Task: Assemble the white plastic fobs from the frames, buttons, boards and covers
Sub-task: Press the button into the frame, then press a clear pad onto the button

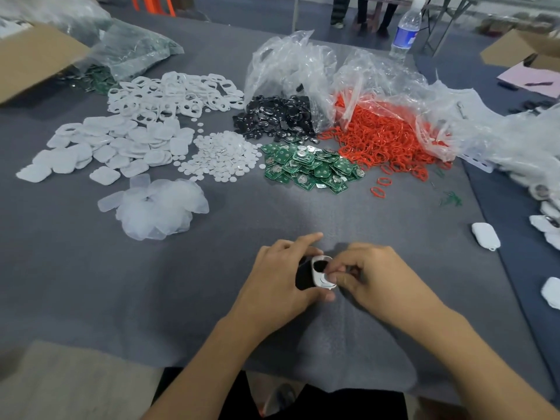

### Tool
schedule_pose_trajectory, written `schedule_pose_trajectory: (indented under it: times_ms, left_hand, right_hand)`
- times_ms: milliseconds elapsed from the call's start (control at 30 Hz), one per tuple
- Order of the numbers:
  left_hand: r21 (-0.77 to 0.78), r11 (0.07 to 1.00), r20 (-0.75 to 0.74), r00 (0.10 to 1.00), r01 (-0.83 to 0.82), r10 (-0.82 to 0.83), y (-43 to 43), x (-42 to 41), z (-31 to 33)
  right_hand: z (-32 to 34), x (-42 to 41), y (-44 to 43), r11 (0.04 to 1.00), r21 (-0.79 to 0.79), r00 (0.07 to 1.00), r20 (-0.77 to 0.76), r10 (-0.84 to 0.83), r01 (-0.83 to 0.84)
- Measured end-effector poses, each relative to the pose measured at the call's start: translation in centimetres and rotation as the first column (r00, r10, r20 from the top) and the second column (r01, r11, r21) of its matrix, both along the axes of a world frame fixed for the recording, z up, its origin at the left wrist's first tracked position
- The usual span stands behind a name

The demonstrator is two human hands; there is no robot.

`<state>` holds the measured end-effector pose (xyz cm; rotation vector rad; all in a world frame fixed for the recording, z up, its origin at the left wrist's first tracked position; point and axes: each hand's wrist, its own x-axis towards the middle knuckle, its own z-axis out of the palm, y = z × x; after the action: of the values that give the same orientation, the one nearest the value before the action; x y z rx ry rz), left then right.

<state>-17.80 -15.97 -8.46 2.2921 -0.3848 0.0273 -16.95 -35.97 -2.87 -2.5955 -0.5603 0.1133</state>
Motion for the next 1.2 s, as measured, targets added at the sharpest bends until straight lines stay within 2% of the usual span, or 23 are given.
schedule_pose_trajectory:
  times_ms: [133,300,433,567,767,933,1200]
  left_hand:
    - [0.008,1.000,0.014,1.000,-0.001,0.001,0.0,0.0,-0.2]
    - [0.006,1.000,0.023,1.000,0.004,-0.004,0.0,0.0,-0.3]
    - [0.016,0.999,0.016,0.999,0.033,-0.034,0.1,0.1,-0.5]
    - [0.037,0.997,0.018,0.997,0.073,-0.073,0.2,0.3,-0.6]
    - [0.048,0.996,0.030,0.996,0.077,-0.078,0.3,0.3,-0.8]
    - [0.047,0.996,0.025,0.997,0.072,-0.073,0.2,0.1,-0.5]
    - [0.051,0.996,0.040,0.997,0.071,-0.073,0.2,0.0,-0.5]
  right_hand:
    - [-0.3,-0.9,0.1,0.997,-0.061,0.998,0.047,0.051,-0.048]
    - [0.0,-2.5,-0.3,0.965,-0.248,0.984,0.129,0.124,-0.089]
    - [0.1,-2.9,-1.0,0.911,-0.383,0.944,0.213,0.251,-0.155]
    - [-0.3,-2.5,-1.8,0.874,-0.433,0.898,0.259,0.355,-0.220]
    - [-1.4,-3.1,-2.0,0.906,-0.400,0.910,0.310,0.273,-0.136]
    - [-1.8,-4.1,-1.4,0.970,-0.237,0.956,0.272,0.113,-0.048]
    - [-1.8,-4.7,-0.9,0.992,-0.125,0.966,0.257,0.028,0.005]
